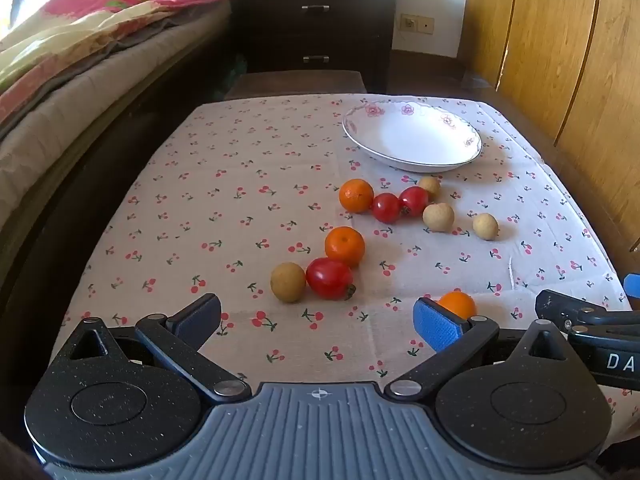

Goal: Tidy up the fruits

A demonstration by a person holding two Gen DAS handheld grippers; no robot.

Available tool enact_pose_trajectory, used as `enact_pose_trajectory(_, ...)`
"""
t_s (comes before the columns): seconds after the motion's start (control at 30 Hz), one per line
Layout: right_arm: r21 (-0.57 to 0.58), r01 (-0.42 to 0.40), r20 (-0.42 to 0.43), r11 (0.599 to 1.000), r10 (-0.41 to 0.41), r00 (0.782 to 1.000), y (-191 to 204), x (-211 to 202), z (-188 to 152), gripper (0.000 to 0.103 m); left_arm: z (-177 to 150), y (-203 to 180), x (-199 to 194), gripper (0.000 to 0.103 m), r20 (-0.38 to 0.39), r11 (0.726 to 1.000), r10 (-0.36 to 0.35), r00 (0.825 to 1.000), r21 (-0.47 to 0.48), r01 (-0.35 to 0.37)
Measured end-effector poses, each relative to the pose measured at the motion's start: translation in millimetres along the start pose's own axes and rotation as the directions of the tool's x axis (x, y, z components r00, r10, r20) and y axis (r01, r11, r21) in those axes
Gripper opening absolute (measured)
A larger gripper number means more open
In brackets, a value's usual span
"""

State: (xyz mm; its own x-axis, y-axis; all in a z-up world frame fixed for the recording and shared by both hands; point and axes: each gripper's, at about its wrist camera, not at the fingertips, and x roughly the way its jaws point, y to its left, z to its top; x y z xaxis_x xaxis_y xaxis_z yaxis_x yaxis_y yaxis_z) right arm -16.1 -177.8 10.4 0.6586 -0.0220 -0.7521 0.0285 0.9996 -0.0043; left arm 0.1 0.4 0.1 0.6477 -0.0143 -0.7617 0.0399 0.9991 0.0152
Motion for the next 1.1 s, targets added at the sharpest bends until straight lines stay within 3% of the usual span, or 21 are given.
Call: enact_pose_trajectory(1.1, -0.012, 0.019, -0.017, 1.000, -0.019, 1.000, 4.1, 6.7, -0.5, 0.103, -1.5, 1.7, 8.4, 0.103, -0.057, 1.000, 0.009, 0.998, -0.005, -0.009)
